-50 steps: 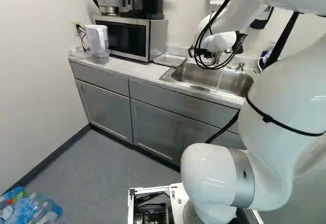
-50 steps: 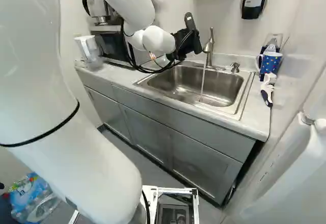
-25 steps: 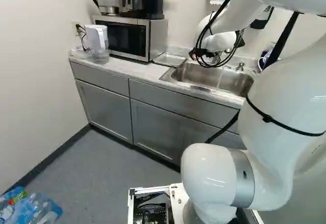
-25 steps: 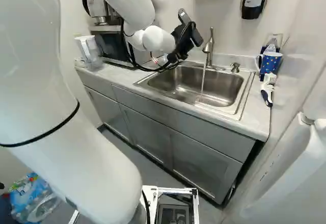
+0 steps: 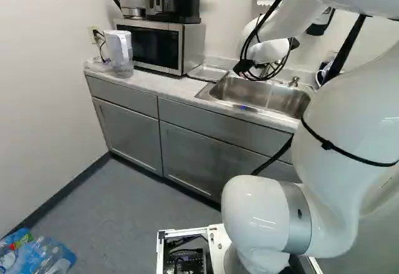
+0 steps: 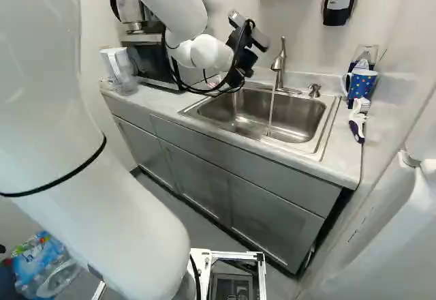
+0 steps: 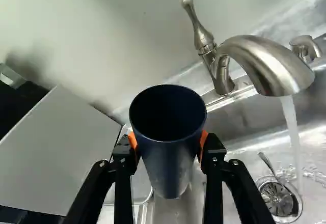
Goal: Rinse the cup and place it in the tray
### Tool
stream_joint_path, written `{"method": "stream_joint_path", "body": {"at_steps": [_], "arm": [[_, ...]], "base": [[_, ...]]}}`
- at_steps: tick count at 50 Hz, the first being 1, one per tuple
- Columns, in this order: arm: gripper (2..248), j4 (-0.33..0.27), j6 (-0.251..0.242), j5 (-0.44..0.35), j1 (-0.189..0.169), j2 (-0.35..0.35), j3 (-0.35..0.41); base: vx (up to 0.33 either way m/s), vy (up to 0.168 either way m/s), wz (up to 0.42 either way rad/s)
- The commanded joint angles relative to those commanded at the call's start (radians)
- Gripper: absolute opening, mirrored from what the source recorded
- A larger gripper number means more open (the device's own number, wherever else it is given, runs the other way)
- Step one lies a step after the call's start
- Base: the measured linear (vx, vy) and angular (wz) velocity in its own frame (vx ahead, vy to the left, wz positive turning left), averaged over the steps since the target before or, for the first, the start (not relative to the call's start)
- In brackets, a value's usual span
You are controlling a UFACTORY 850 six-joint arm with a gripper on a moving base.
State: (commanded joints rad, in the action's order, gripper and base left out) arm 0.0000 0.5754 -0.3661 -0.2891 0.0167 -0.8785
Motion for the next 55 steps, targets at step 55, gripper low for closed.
{"method": "stream_joint_path", "body": {"at_steps": [55], "arm": [[126, 0.0, -0.525, 0.0, 0.0, 0.0, 0.0]], "base": [[0.0, 0.0, 0.0]]}}
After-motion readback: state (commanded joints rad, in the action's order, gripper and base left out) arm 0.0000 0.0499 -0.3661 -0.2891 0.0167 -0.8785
